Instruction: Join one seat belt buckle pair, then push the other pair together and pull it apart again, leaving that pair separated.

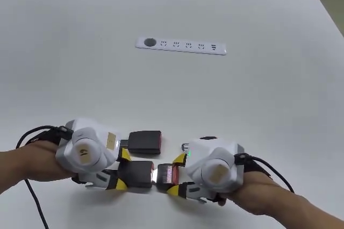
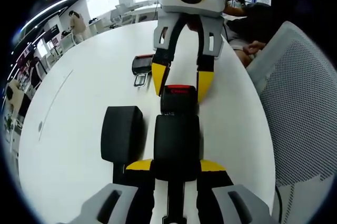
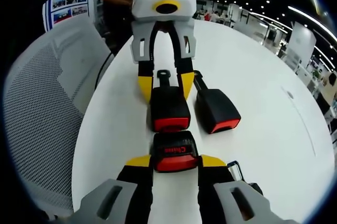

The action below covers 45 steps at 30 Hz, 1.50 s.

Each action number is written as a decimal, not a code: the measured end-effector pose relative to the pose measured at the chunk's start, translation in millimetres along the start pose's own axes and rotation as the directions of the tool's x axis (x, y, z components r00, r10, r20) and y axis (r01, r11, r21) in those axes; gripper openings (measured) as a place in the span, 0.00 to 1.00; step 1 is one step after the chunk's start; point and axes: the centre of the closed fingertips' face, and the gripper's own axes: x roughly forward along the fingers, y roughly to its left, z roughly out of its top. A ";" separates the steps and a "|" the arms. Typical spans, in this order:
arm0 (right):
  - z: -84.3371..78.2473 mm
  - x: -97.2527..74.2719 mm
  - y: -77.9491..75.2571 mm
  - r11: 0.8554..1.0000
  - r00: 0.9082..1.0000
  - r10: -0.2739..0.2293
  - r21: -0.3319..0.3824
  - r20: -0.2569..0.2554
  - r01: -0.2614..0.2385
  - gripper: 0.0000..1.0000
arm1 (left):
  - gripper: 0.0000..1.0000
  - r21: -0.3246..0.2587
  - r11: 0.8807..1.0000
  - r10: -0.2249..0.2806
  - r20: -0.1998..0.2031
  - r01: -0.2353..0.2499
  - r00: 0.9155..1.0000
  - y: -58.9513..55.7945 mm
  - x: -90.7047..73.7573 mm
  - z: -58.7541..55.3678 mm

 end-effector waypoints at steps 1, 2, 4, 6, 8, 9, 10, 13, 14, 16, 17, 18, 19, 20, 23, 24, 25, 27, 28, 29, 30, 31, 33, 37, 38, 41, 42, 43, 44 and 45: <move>0.4 -0.1 -0.6 1.000 1.000 -0.002 -0.008 0.005 0.002 0.28 | 0.30 -0.003 1.000 -0.003 -0.001 0.003 1.000 -0.9 -0.3 0.5; 0.7 -0.6 1.5 1.000 1.000 0.000 -0.014 0.012 0.001 0.28 | 0.31 -0.006 1.000 -0.007 -0.003 0.007 1.000 -1.1 -0.3 0.5; 1.0 -1.0 0.1 1.000 1.000 0.010 -0.009 0.027 -0.010 0.28 | 0.31 0.005 1.000 -0.013 -0.008 0.013 1.000 -1.7 -0.3 0.2; 2.4 -1.1 3.3 0.999 0.999 0.021 -0.036 0.027 -0.020 0.28 | 0.31 0.018 1.000 -0.014 -0.013 0.014 1.000 -2.1 -0.6 -0.3; 3.7 -1.0 3.8 0.999 0.999 0.023 -0.025 0.028 -0.022 0.28 | 0.31 0.023 1.000 -0.009 -0.020 0.010 1.000 -3.0 -0.1 1.1; 4.8 0.8 3.6 1.000 1.000 0.021 -0.020 0.019 -0.021 0.28 | 0.31 0.023 1.000 -0.008 -0.027 0.009 1.000 -3.2 0.0 2.0; 4.9 2.2 4.8 1.000 1.000 0.019 -0.023 0.004 -0.019 0.28 | 0.31 0.021 1.000 -0.009 -0.043 0.010 0.999 -2.8 0.4 2.7; 4.5 1.9 5.2 0.999 1.000 0.019 -0.038 -0.001 -0.019 0.28 | 0.31 0.030 0.999 -0.009 -0.053 0.010 0.999 -3.5 -0.6 1.1; 1.2 1.9 4.0 0.999 1.000 0.024 -0.045 0.010 -0.024 0.28 | 0.31 0.019 1.000 -0.018 -0.032 0.018 0.999 -4.1 -1.6 0.6; 1.1 1.1 6.2 0.999 0.999 0.029 -0.040 0.032 -0.028 0.28 | 0.31 0.002 1.000 -0.020 -0.025 0.020 0.999 -4.7 -2.5 -0.1; 1.7 1.2 6.9 0.999 0.999 0.029 -0.044 0.035 -0.028 0.28 | 0.31 0.004 1.000 -0.019 -0.027 0.019 0.999 -5.2 -2.3 0.0; 1.9 0.9 7.3 0.999 0.999 0.028 -0.045 0.033 -0.027 0.28 | 0.31 0.005 1.000 -0.017 -0.029 0.017 0.999 -5.4 -2.1 0.3; 2.5 1.8 7.1 0.999 0.999 0.027 -0.045 0.030 -0.026 0.28 | 0.31 0.006 1.000 -0.015 -0.036 0.015 0.999 -5.4 -1.4 0.3; 2.5 3.0 6.9 0.999 0.999 0.026 -0.045 0.023 -0.024 0.28 | 0.31 0.014 1.000 -0.014 -0.051 0.015 0.999 -5.6 -1.1 0.4; 2.4 1.8 8.7 0.999 0.999 0.031 -0.041 0.019 -0.030 0.29 | 0.32 0.014 1.000 -0.019 -0.054 0.019 0.998 -5.4 -1.5 -0.9; 1.1 1.3 8.6 0.999 0.999 0.037 -0.020 0.015 -0.037 0.29 | 0.32 0.020 1.000 -0.019 -0.056 0.020 0.998 -5.7 -1.7 -0.6; -0.2 1.1 9.5 0.998 0.999 0.036 -0.049 0.009 -0.036 0.29 | 0.32 0.026 0.999 -0.018 -0.059 0.019 0.998 -6.4 -1.5 -0.4; 0.5 1.3 10.9 0.996 1.000 0.029 -0.079 0.004 -0.029 0.30 | 0.33 0.036 0.999 -0.011 -0.069 0.013 0.998 -7.5 -0.1 -0.9; 0.5 0.0 11.8 0.997 1.000 0.029 -0.074 0.005 -0.029 0.30 | 0.33 0.036 0.999 -0.010 -0.075 0.012 0.997 -7.6 0.3 -1.8; 0.8 -0.6 11.3 0.997 1.000 0.027 -0.078 0.006 -0.027 0.30 | 0.33 0.031 0.999 -0.011 -0.076 0.013 0.997 -7.2 -0.6 -1.5; 0.8 -0.9 11.0 0.996 1.000 0.025 -0.082 0.005 -0.024 0.30 | 0.33 0.028 1.000 -0.011 -0.077 0.013 0.997 -7.1 -0.8 -1.7; 1.0 -1.0 10.5 0.996 1.000 0.023 -0.089 0.004 -0.023 0.30 | 0.33 0.029 1.000 -0.009 -0.079 0.012 0.997 -6.9 -0.8 -2.0; 1.1 -1.3 10.5 0.995 1.000 0.023 -0.093 0.002 -0.023 0.30 | 0.33 0.026 1.000 -0.008 -0.085 0.010 0.996 -6.9 -1.2 -3.0; 1.8 -5.2 10.1 0.995 1.000 0.021 -0.094 -0.002 -0.021 0.31 | 0.34 0.025 1.000 -0.005 -0.093 0.007 0.996 -6.9 -2.8 -6.2; 3.2 -7.4 10.4 0.996 1.000 0.021 -0.090 0.001 -0.021 0.31 | 0.35 0.022 1.000 -0.003 -0.094 0.005 0.996 -7.2 -3.6 -6.7; 1.1 -8.3 10.0 0.996 1.000 0.018 -0.089 0.001 -0.018 0.33 | 0.36 0.016 1.000 0.003 -0.089 -0.002 0.996 -8.3 -7.3 -5.2; 1.6 -9.5 10.5 0.996 1.000 0.019 -0.089 0.001 -0.019 0.33 | 0.36 0.014 1.000 0.005 -0.087 -0.004 0.996 -8.2 -8.6 -4.5; 0.4 -9.4 9.7 0.996 1.000 0.019 -0.090 0.000 -0.019 0.33 | 0.36 0.010 1.000 0.007 -0.086 -0.007 0.996 -8.2 -10.2 -3.6; 0.1 -9.5 9.5 0.996 1.000 0.019 -0.090 0.000 -0.019 0.34 | 0.36 0.008 1.000 0.010 -0.085 -0.009 0.996 -8.1 -11.4 -2.9; 0.2 -11.2 9.4 0.996 1.000 0.017 -0.091 -0.001 -0.017 0.34 | 0.37 0.006 1.000 0.012 -0.084 -0.011 0.996 -8.0 -12.8 -2.2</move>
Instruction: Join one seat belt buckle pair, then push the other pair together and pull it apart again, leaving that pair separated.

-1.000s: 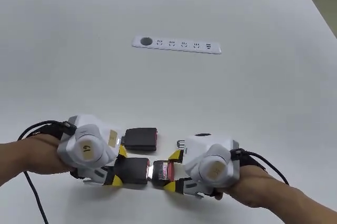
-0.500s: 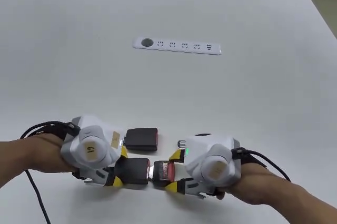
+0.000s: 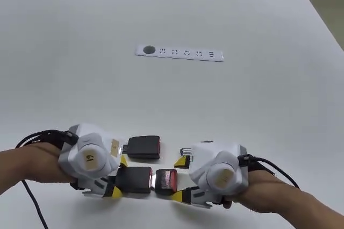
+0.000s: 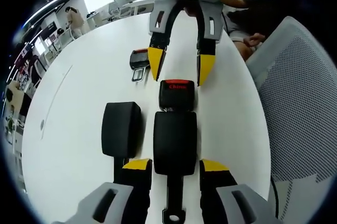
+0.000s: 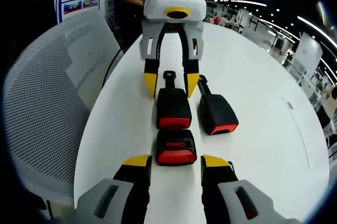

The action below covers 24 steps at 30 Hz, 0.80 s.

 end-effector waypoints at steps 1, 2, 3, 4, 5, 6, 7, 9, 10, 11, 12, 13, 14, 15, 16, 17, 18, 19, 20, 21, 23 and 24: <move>0.4 -2.0 0.6 1.000 1.000 -0.001 0.000 0.000 0.001 0.35 | 0.37 -0.005 1.000 0.004 0.004 -0.004 1.000 0.5 -2.2 1.2; 0.8 -4.2 0.7 1.000 1.000 -0.002 -0.001 -0.001 0.002 0.35 | 0.38 -0.012 1.000 0.007 0.006 -0.007 1.000 1.0 -3.9 2.0; 0.9 -5.7 0.5 1.000 1.000 -0.004 -0.003 -0.001 0.004 0.35 | 0.38 -0.017 1.000 0.010 0.010 -0.009 1.000 1.6 -5.4 2.7; 0.7 -7.8 -0.8 1.000 1.000 -0.009 -0.005 -0.002 0.009 0.35 | 0.38 -0.020 1.000 0.014 0.014 -0.013 1.000 2.5 -6.9 3.2; 0.4 -9.2 -1.9 1.000 1.000 -0.011 -0.003 -0.001 0.011 0.36 | 0.38 -0.025 1.000 0.018 0.018 -0.017 1.000 3.2 -9.5 4.1; 0.3 -10.7 -2.7 1.000 1.000 -0.012 -0.002 0.000 0.012 0.36 | 0.38 -0.032 0.999 0.020 0.020 -0.020 1.000 3.9 -11.0 4.7; 1.4 -14.8 -3.2 1.000 1.000 -0.016 -0.003 -0.001 0.016 0.36 | 0.39 -0.036 0.999 0.026 0.023 -0.025 0.999 5.2 -13.1 5.0; 0.4 -17.8 -5.8 1.000 1.000 -0.022 -0.004 -0.001 0.022 0.36 | 0.39 -0.044 0.999 0.032 0.027 -0.031 0.999 7.3 -16.2 5.8; 0.7 -20.3 -6.7 1.000 1.000 -0.024 -0.003 -0.001 0.024 0.37 | 0.39 -0.046 0.998 0.036 0.030 -0.034 0.999 7.9 -17.5 6.8; 1.0 -23.7 -8.0 1.000 1.000 -0.027 0.001 -0.001 0.027 0.37 | 0.40 -0.047 0.998 0.041 0.032 -0.039 0.999 9.2 -19.0 7.4; -0.2 -24.5 -9.5 1.000 1.000 -0.028 0.003 -0.001 0.028 0.37 | 0.40 -0.049 0.998 0.044 0.034 -0.042 0.998 10.3 -20.2 7.9; -2.6 -25.2 -12.3 0.999 0.999 -0.033 0.002 -0.004 0.033 0.37 | 0.40 -0.052 0.997 0.050 0.039 -0.048 0.998 12.0 -21.9 9.2; -4.2 -25.8 -13.8 0.999 0.999 -0.035 0.003 -0.005 0.035 0.37 | 0.40 -0.055 0.997 0.055 0.042 -0.053 0.998 13.5 -23.0 10.0; -6.2 -26.6 -15.6 0.999 0.999 -0.037 0.005 -0.007 0.037 0.37 | 0.40 -0.059 0.997 0.058 0.045 -0.055 0.997 14.6 -24.4 11.5; -7.5 -28.6 -17.1 0.999 0.999 -0.040 0.007 -0.009 0.040 0.38 | 0.41 -0.064 0.996 0.064 0.049 -0.060 0.997 16.2 -26.1 13.5; -7.5 -30.4 -17.7 0.999 0.999 -0.042 0.007 -0.011 0.042 0.38 | 0.41 -0.066 0.996 0.068 0.052 -0.064 0.996 18.1 -26.9 13.8; -9.1 -32.2 -20.2 0.999 0.999 -0.047 0.008 -0.012 0.047 0.38 | 0.41 -0.072 0.995 0.072 0.055 -0.068 0.996 21.1 -27.8 14.1; -10.5 -33.4 -22.4 0.999 0.999 -0.051 0.011 -0.013 0.051 0.38 | 0.41 -0.073 0.995 0.076 0.057 -0.072 0.995 23.2 -28.3 14.2; -12.6 -34.8 -25.6 0.998 0.998 -0.056 0.014 -0.014 0.056 0.38 | 0.42 -0.074 0.994 0.082 0.058 -0.077 0.995 26.2 -29.0 14.6; -13.8 -35.7 -27.5 0.998 0.998 -0.059 0.015 -0.015 0.059 0.38 | 0.42 -0.075 0.994 0.085 0.059 -0.081 0.995 28.3 -29.4 15.0; -15.2 -37.7 -31.1 0.998 0.998 -0.065 0.021 -0.015 0.065 0.38 | 0.42 -0.078 0.993 0.090 0.064 -0.085 0.994 32.2 -30.2 16.2; -16.2 -39.3 -33.6 0.997 0.997 -0.070 0.024 -0.015 0.070 0.38 | 0.42 -0.081 0.993 0.095 0.065 -0.089 0.993 35.0 -30.2 17.2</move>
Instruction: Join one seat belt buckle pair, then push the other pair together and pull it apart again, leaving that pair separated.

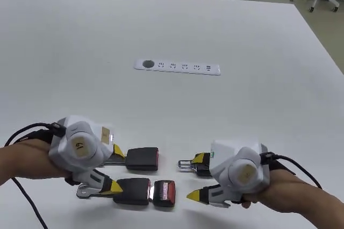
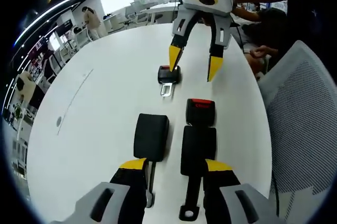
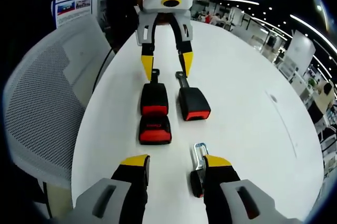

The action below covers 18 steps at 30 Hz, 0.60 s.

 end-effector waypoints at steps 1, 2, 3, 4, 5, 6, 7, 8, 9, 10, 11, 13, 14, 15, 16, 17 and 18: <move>-0.5 -1.1 -1.8 1.000 1.000 -0.003 0.003 0.000 0.003 0.38 | 0.42 0.000 1.000 0.002 0.001 -0.002 1.000 1.7 0.2 0.7; -1.1 -2.8 -3.8 1.000 1.000 -0.007 0.005 0.000 0.007 0.38 | 0.42 -0.001 1.000 0.005 0.001 -0.005 1.000 4.3 0.6 1.8; -1.9 -4.0 -5.4 1.000 1.000 -0.009 0.007 0.000 0.009 0.38 | 0.42 -0.002 1.000 0.008 0.001 -0.008 1.000 6.4 0.9 2.3; -3.7 -5.4 -8.6 1.000 1.000 -0.013 0.009 -0.002 0.013 0.38 | 0.42 -0.002 1.000 0.010 0.002 -0.010 1.000 8.9 1.4 3.0; -5.1 -6.4 -10.9 1.000 1.000 -0.016 0.011 -0.003 0.016 0.38 | 0.42 -0.001 1.000 0.011 0.002 -0.011 1.000 10.9 2.1 3.2; -6.9 -8.0 -13.8 1.000 1.000 -0.021 0.013 -0.005 0.021 0.37 | 0.42 0.002 1.000 0.012 0.003 -0.012 1.000 13.6 3.0 3.7; -8.2 -9.1 -15.4 1.000 1.000 -0.024 0.013 -0.007 0.024 0.37 | 0.42 0.002 1.000 0.013 0.003 -0.013 1.000 15.3 3.6 4.2; -9.5 -10.3 -16.9 1.000 1.000 -0.026 0.011 -0.009 0.026 0.37 | 0.42 0.000 1.000 0.012 0.003 -0.012 1.000 16.8 4.2 4.7; -11.3 -11.7 -18.9 1.000 0.999 -0.029 0.010 -0.014 0.030 0.37 | 0.42 -0.001 1.000 0.011 0.003 -0.011 1.000 18.3 5.0 5.7; -14.1 -12.9 -22.3 0.999 0.999 -0.031 0.010 -0.015 0.031 0.37 | 0.42 -0.002 1.000 0.010 0.002 -0.010 1.000 19.5 5.8 6.1; -15.8 -13.4 -24.1 0.999 0.999 -0.032 0.012 -0.017 0.032 0.37 | 0.43 -0.002 1.000 0.010 0.001 -0.010 1.000 21.9 7.4 6.0; -19.7 -13.6 -27.1 0.999 0.999 -0.033 0.008 -0.023 0.033 0.37 | 0.43 -0.005 1.000 0.009 0.000 -0.009 1.000 24.7 9.5 6.9; -21.2 -13.6 -28.4 0.999 0.999 -0.033 0.007 -0.025 0.033 0.37 | 0.43 -0.005 1.000 0.010 -0.001 -0.010 1.000 25.7 10.4 7.2; -21.8 -14.7 -30.1 0.999 0.999 -0.033 0.009 -0.029 0.033 0.37 | 0.43 -0.006 1.000 0.008 -0.003 -0.008 1.000 26.2 11.5 8.2; -22.7 -14.8 -31.5 0.999 0.999 -0.033 0.009 -0.031 0.034 0.37 | 0.43 -0.005 1.000 0.006 -0.006 -0.007 1.000 26.7 12.4 8.4; -23.7 -14.3 -33.4 0.999 0.999 -0.034 0.007 -0.033 0.034 0.37 | 0.43 -0.003 1.000 0.006 -0.008 -0.006 1.000 27.8 13.4 7.9; -24.8 -14.1 -34.5 0.999 0.999 -0.033 0.005 -0.036 0.034 0.37 | 0.42 0.005 1.000 0.005 -0.011 -0.005 1.000 29.5 14.9 7.1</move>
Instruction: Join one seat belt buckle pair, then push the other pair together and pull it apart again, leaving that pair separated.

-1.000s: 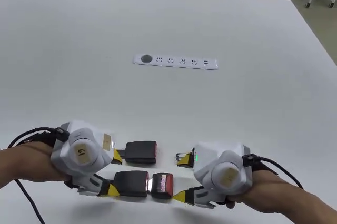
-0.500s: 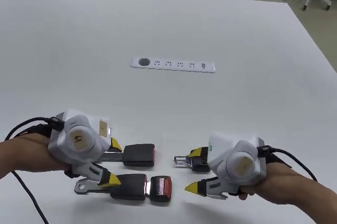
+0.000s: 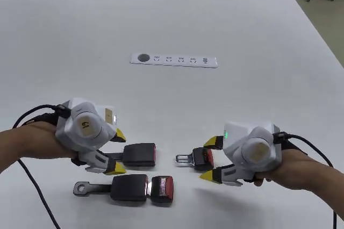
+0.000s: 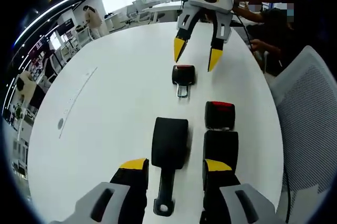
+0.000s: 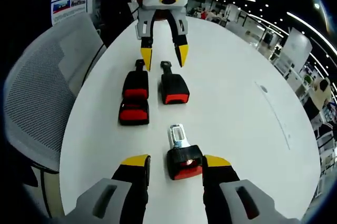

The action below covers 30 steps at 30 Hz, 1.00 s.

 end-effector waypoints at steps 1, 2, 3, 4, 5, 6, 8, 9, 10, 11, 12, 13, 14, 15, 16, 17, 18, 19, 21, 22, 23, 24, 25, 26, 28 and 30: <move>-1.5 0.4 -1.4 1.000 1.000 0.000 -0.005 -0.003 0.000 0.36 | 0.41 0.005 1.000 0.001 -0.003 -0.001 1.000 0.9 0.8 -0.3; -2.5 1.0 -2.2 1.000 1.000 0.001 -0.011 -0.004 -0.001 0.36 | 0.40 0.007 1.000 0.001 -0.009 -0.001 1.000 2.7 2.3 -1.0; -4.0 2.2 -3.0 1.000 1.000 0.005 -0.016 -0.008 -0.006 0.36 | 0.40 0.005 1.000 0.000 -0.012 0.000 1.000 2.5 2.7 -0.4; -4.7 2.5 -3.4 1.000 1.000 0.009 -0.019 -0.012 -0.009 0.36 | 0.40 0.001 1.000 -0.004 -0.015 0.004 1.000 2.7 3.7 -0.2; -5.5 3.0 -4.1 1.000 1.000 0.011 -0.020 -0.014 -0.012 0.36 | 0.40 -0.001 1.000 -0.007 -0.016 0.007 1.000 2.9 4.3 0.1; -6.0 3.2 -4.4 1.000 1.000 0.014 -0.022 -0.016 -0.014 0.36 | 0.41 -0.004 1.000 -0.009 -0.019 0.009 1.000 3.5 5.4 0.2; -8.6 5.3 -7.8 1.000 1.000 0.018 -0.026 -0.021 -0.018 0.36 | 0.41 -0.007 1.000 -0.012 -0.023 0.012 1.000 4.8 7.2 -0.4; -10.4 6.8 -9.5 0.999 0.999 0.021 -0.029 -0.026 -0.022 0.36 | 0.41 -0.008 1.000 -0.015 -0.026 0.014 1.000 5.3 8.2 -1.0; -10.4 7.3 -8.0 0.999 0.999 0.024 -0.030 -0.029 -0.024 0.36 | 0.40 -0.007 1.000 -0.019 -0.032 0.019 0.999 5.6 9.9 -1.9; -11.0 8.2 -7.7 0.999 0.999 0.027 -0.031 -0.032 -0.028 0.36 | 0.40 -0.006 1.000 -0.025 -0.037 0.025 0.999 5.4 11.5 -3.3; -12.4 9.0 -9.5 0.999 0.999 0.028 -0.031 -0.035 -0.029 0.36 | 0.40 -0.006 1.000 -0.029 -0.040 0.029 0.999 5.4 12.8 -4.4; -13.8 9.9 -11.3 0.999 0.999 0.029 -0.032 -0.038 -0.031 0.36 | 0.40 -0.005 0.999 -0.034 -0.044 0.034 0.998 5.8 15.1 -5.9; -14.3 10.5 -11.5 0.999 0.999 0.031 -0.031 -0.039 -0.032 0.35 | 0.40 -0.004 0.999 -0.041 -0.050 0.040 0.998 6.0 16.9 -7.3; -14.7 10.8 -11.8 0.999 0.999 0.033 -0.031 -0.040 -0.034 0.35 | 0.40 -0.004 0.999 -0.044 -0.052 0.043 0.998 7.1 18.7 -8.8; -17.5 12.6 -13.1 0.999 0.998 0.038 -0.029 -0.044 -0.039 0.35 | 0.39 -0.003 0.999 -0.049 -0.056 0.049 0.997 7.3 20.5 -9.7; -19.3 13.6 -13.2 0.999 0.998 0.042 -0.029 -0.048 -0.044 0.35 | 0.39 -0.003 0.999 -0.053 -0.059 0.053 0.997 6.5 21.1 -9.7; -19.7 13.8 -13.0 0.998 0.998 0.046 -0.030 -0.052 -0.047 0.35 | 0.39 -0.002 0.998 -0.056 -0.062 0.056 0.997 6.4 21.9 -9.9; -20.6 14.2 -13.1 0.998 0.997 0.048 -0.030 -0.055 -0.050 0.35 | 0.39 0.000 0.998 -0.059 -0.066 0.059 0.996 7.7 24.8 -12.3; -25.4 18.0 -13.8 0.998 0.997 0.057 -0.028 -0.058 -0.059 0.34 | 0.37 0.010 0.998 -0.062 -0.070 0.063 0.996 8.9 24.6 -11.2; -27.8 20.5 -14.9 0.998 0.996 0.059 -0.028 -0.060 -0.060 0.33 | 0.36 0.012 0.998 -0.064 -0.072 0.065 0.995 9.2 24.6 -10.7; -29.1 21.7 -15.5 0.998 0.996 0.061 -0.029 -0.061 -0.062 0.33 | 0.35 0.012 0.998 -0.068 -0.073 0.069 0.995 9.0 25.6 -10.7; -28.1 20.6 -14.6 0.997 0.996 0.064 -0.029 -0.062 -0.066 0.32 | 0.35 0.013 0.997 -0.073 -0.077 0.074 0.994 8.8 27.5 -11.3; -27.4 19.8 -13.7 0.997 0.996 0.066 -0.028 -0.063 -0.068 0.32 | 0.35 0.017 0.997 -0.077 -0.082 0.079 0.994 8.2 29.3 -12.6; -27.0 19.5 -13.2 0.997 0.996 0.069 -0.028 -0.064 -0.071 0.32 | 0.35 0.030 0.996 -0.081 -0.090 0.084 0.993 7.4 31.0 -14.2; -26.7 19.9 -12.9 0.997 0.996 0.071 -0.025 -0.062 -0.072 0.32 | 0.34 0.041 0.995 -0.082 -0.097 0.086 0.992 7.9 31.8 -14.3; -26.6 20.1 -12.7 0.997 0.996 0.071 -0.024 -0.060 -0.072 0.31 | 0.32 0.045 0.995 -0.082 -0.097 0.087 0.992 7.9 31.8 -13.2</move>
